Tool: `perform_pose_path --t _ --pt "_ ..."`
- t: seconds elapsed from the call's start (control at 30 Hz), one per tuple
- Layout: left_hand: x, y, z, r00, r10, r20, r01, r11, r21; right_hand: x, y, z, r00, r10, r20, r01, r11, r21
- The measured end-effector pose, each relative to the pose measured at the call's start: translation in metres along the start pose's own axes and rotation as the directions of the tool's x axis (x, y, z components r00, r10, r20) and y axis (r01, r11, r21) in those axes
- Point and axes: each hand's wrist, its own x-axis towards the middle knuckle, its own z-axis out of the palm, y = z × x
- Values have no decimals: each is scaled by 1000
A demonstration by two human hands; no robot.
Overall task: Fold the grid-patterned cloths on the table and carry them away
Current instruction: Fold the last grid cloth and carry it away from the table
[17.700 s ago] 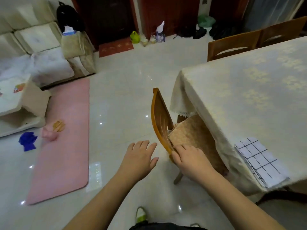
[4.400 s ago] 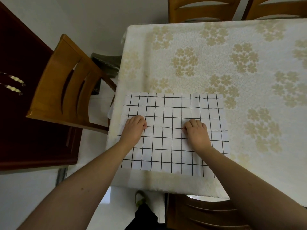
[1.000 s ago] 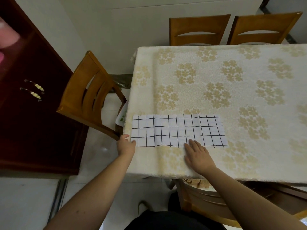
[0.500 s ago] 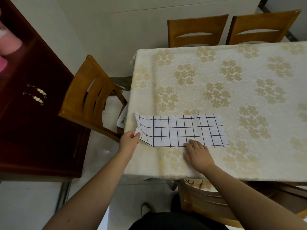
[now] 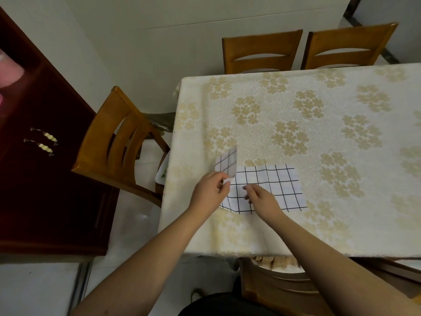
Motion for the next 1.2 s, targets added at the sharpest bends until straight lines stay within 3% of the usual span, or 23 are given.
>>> perform_pose_path --t 0.1,0.2,0.37,0.57,0.7,0.87,1.2 --pt "5 14 19 988 142 58 -146 988 56 6 -24 -17 992 128 18 -126 924 362" --pt "9 26 35 970 215 114 -224 972 71 20 -27 -47 969 229 94 -246 846 473" --pt "15 41 62 950 286 124 -295 953 70 29 -10 -76 976 198 93 -217 920 327" --pt "13 41 83 922 361 139 -372 926 60 41 16 -93 987 146 -68 -139 986 92" --pt "2 17 90 976 210 61 -217 964 154 48 35 -106 979 162 -121 -158 986 45" --pt "-10 -18 105 983 6 185 -53 966 254 62 59 -120 969 199 -147 -208 977 -54" --pt "-3 -36 128 916 -40 400 -121 922 369 61 91 -135 966 214 -144 -238 955 -175"
